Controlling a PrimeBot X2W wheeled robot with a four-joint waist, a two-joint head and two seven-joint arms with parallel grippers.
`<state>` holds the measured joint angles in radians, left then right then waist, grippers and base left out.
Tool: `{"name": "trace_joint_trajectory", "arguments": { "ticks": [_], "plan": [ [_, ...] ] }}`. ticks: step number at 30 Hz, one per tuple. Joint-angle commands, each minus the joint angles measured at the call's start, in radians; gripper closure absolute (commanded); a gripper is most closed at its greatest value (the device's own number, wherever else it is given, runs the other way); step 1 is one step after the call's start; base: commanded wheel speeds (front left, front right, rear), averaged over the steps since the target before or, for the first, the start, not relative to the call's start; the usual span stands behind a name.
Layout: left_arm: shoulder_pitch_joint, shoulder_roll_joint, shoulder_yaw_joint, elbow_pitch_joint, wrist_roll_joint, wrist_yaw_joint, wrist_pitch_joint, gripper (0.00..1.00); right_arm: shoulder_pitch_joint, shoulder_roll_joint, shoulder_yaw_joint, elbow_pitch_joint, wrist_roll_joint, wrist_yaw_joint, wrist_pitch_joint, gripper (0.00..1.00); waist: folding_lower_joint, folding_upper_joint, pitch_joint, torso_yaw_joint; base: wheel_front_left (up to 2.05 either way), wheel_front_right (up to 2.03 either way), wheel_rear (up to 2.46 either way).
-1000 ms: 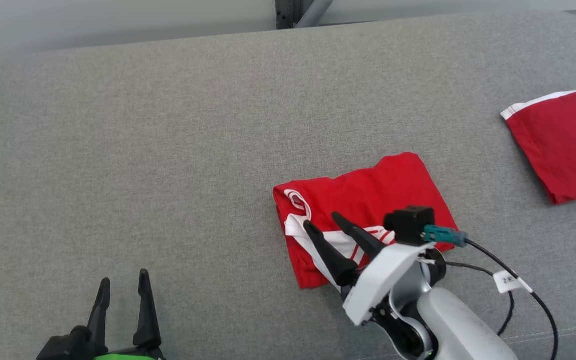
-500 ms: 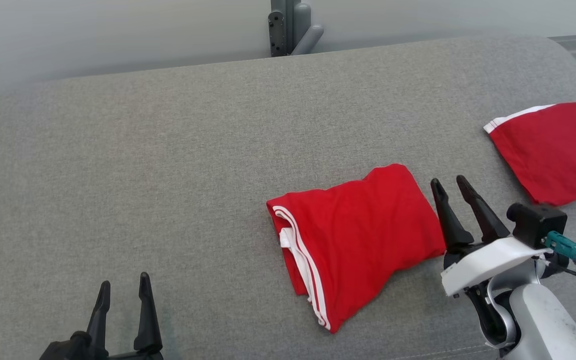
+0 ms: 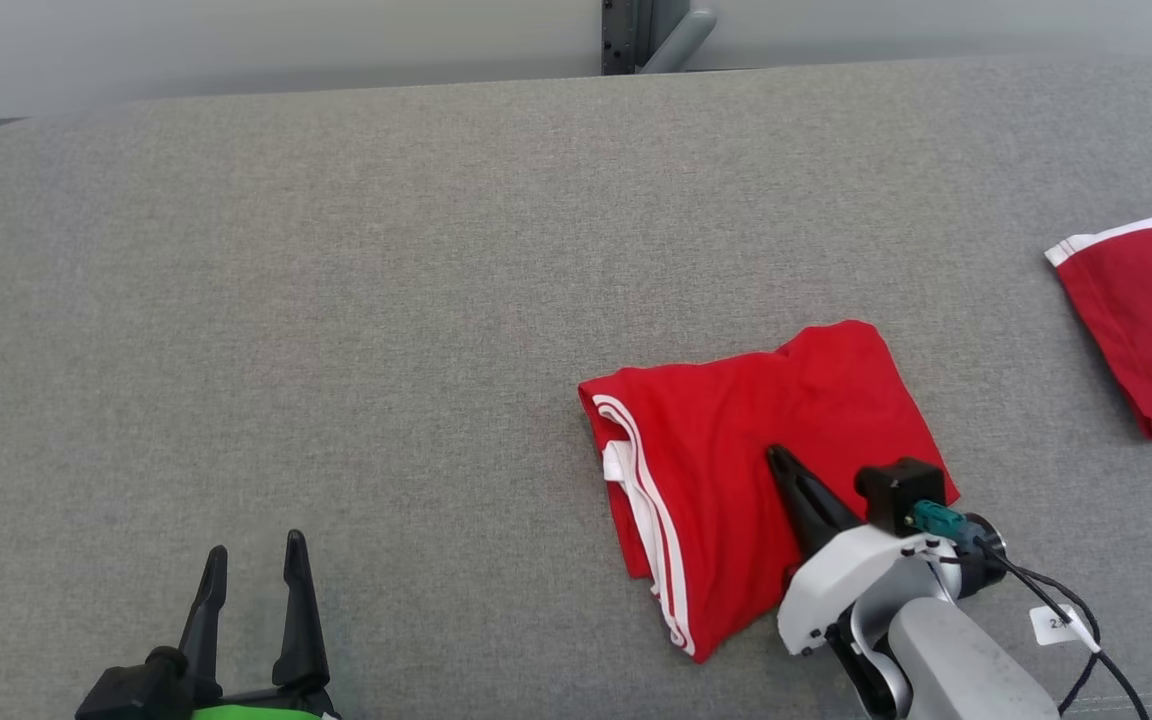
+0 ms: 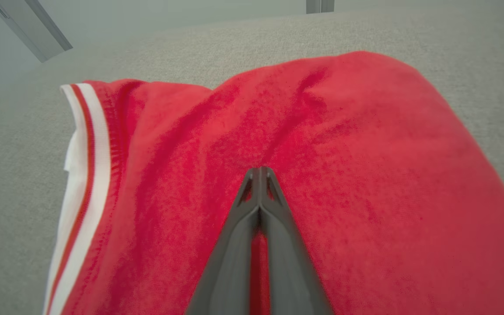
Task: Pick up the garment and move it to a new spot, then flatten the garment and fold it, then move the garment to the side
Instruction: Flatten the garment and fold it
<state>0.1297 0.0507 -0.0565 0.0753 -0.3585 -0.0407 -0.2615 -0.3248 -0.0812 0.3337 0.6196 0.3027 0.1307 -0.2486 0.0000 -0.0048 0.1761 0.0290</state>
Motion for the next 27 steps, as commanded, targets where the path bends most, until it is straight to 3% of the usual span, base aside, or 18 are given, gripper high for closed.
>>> {"name": "trace_joint_trajectory", "arguments": {
  "ticks": [1,9,16,22,27],
  "plan": [
    [-0.015,0.001,0.003,0.002,0.000,0.001,-0.004,0.00,-0.017,0.001,0.005,0.012,0.005,0.000,-0.007,1.00,0.0000,0.0048,0.010,0.012,0.00,0.00,0.00],
    [-0.027,0.001,-0.002,0.009,-0.006,0.002,-0.004,0.00,-0.129,0.028,0.112,0.126,0.039,0.000,-0.015,1.00,0.0000,0.0048,0.012,0.043,0.00,0.00,0.00],
    [-0.017,0.001,0.000,0.018,-0.015,0.005,-0.004,0.00,-0.161,0.030,0.272,0.152,0.141,0.000,-0.012,1.00,0.0000,0.0048,-0.006,0.055,0.00,0.00,0.00],
    [0.006,0.001,-0.001,0.016,-0.024,0.014,-0.004,0.00,-0.152,0.029,0.395,0.149,0.228,0.000,0.000,1.00,0.0000,0.0048,-0.043,0.030,0.00,0.00,0.00],
    [0.024,0.001,0.012,0.006,-0.026,0.016,-0.004,0.00,-0.149,0.029,0.398,0.096,0.239,0.000,-0.014,1.00,0.0000,0.0048,-0.075,-0.008,0.00,0.00,0.00]
  ]
}}
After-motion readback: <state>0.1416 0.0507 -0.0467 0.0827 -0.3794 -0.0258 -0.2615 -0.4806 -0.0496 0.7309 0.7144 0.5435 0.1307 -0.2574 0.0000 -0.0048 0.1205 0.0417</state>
